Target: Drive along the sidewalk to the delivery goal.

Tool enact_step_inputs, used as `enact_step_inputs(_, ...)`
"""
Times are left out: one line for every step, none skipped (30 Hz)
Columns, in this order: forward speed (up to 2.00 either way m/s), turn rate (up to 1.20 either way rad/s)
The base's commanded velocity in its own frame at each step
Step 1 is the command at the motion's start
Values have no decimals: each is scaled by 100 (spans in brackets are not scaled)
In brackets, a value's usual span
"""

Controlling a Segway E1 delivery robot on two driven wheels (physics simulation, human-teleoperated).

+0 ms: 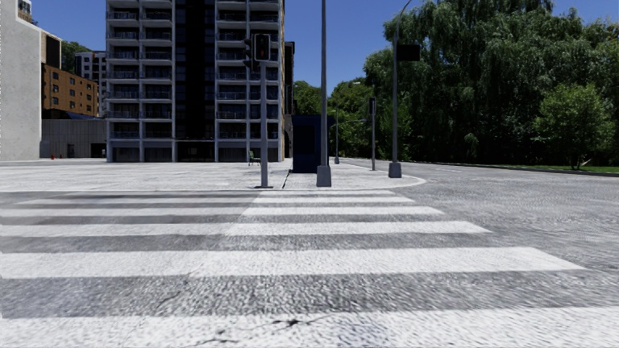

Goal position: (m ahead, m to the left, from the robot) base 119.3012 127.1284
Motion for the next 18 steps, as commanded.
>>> enact_step_inputs(107, 0)
enact_step_inputs(107, 0)
enact_step_inputs(107, 0)
enact_step_inputs(107, 0)
enact_step_inputs(107, 0)
enact_step_inputs(107, 0)
enact_step_inputs(107, 0)
enact_step_inputs(107, 0)
enact_step_inputs(107, 0)
enact_step_inputs(107, 0)
enact_step_inputs(107, 0)
enact_step_inputs(107, 0)
enact_step_inputs(107, 0)
enact_step_inputs(107, 0)
enact_step_inputs(107, 0)
enact_step_inputs(107, 0)
enact_step_inputs(107, 0)
enact_step_inputs(107, 0)
